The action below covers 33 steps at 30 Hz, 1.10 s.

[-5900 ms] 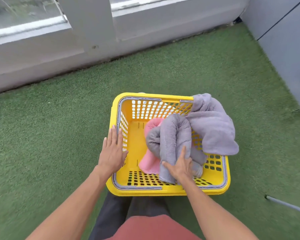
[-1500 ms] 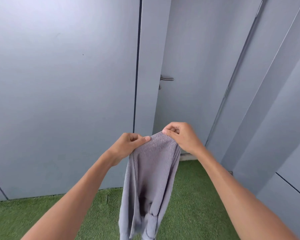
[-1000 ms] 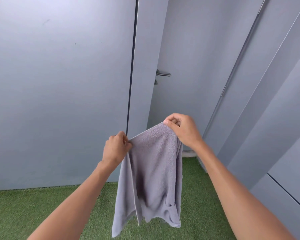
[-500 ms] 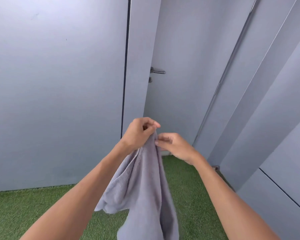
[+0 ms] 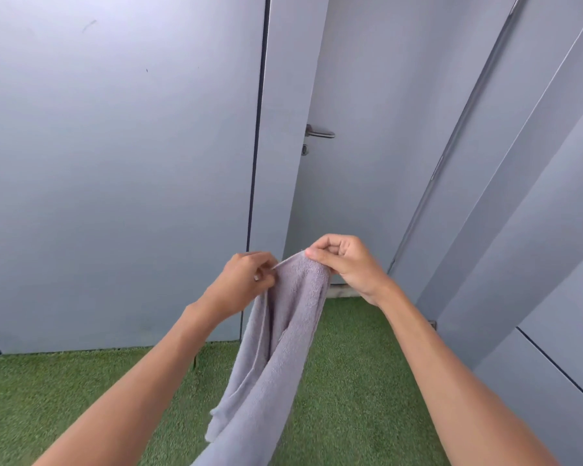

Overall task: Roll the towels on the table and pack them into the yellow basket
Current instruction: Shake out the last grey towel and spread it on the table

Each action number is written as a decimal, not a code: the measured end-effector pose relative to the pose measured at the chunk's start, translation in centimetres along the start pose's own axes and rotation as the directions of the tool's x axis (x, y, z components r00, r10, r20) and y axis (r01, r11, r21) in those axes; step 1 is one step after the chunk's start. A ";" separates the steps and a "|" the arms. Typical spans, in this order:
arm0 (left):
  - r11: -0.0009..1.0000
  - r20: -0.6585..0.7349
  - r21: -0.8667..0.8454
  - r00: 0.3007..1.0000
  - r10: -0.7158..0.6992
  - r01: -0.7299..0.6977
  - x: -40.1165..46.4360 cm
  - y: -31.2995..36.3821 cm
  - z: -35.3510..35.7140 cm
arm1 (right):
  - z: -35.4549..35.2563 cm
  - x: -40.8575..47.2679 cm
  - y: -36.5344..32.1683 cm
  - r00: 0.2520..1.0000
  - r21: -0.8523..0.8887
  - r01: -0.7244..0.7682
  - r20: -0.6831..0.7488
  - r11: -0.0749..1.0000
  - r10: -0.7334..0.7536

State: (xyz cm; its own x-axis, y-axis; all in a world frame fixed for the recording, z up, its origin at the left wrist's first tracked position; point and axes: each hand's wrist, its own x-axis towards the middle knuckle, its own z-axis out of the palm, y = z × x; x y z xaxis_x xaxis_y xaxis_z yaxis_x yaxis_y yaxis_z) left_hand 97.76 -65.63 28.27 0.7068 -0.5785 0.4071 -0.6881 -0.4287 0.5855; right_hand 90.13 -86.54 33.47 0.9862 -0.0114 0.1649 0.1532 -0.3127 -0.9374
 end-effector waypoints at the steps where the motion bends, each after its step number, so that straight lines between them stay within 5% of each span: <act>1: 0.999 -0.029 0.019 0.999 -0.042 0.042 -0.2 -0.7 0.0 | -0.2 0.1 0.0 1.000 -0.012 0.011 -0.028 1.000 -0.011; 7: 0.963 -0.154 0.030 0.953 -0.262 0.269 -1.3 -4.0 -0.4 | -2.7 0.8 0.0 0.951 -0.106 0.024 -0.304 0.994 -0.056; 12: 0.957 -0.196 0.004 0.939 -0.284 0.290 -1.6 -3.9 -0.8 | -5.5 0.1 2.0 0.833 -0.190 -0.060 -0.550 0.980 -0.056; 15: 0.973 -0.198 -0.096 0.953 -0.227 0.212 -0.4 -0.9 -1.2 | -4.1 -0.5 2.6 0.897 -0.248 -0.137 -0.441 0.959 0.015; 17: 0.980 -0.172 -0.156 0.973 -0.153 0.127 0.7 1.7 -1.6 | -2.4 -0.7 2.6 0.981 -0.254 -0.136 -0.167 0.958 0.095; 20: 0.989 -0.083 -0.150 0.997 -0.006 -0.006 1.7 4.6 -1.4 | 0.0 -0.4 2.5 0.983 -0.218 -0.122 0.107 0.968 0.148; 26: 0.985 -0.067 -0.167 0.996 -0.059 0.047 0.7 3.5 -0.3 | 0.1 -0.1 2.8 0.996 -0.072 -0.048 0.071 0.996 0.053; 33: 0.972 0.032 -0.182 0.989 -0.144 0.147 -0.9 1.0 0.4 | -1.0 0.6 2.7 0.992 -0.221 0.014 -0.120 0.975 -0.041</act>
State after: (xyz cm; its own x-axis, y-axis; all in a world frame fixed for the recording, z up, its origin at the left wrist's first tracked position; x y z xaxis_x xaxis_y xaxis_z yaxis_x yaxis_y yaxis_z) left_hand 96.36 -65.87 28.21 0.7929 -0.5325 0.2962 -0.5351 -0.3760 0.7565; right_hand 91.05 -88.30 31.30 0.9645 -0.1121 0.2391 0.1493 -0.5153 -0.8439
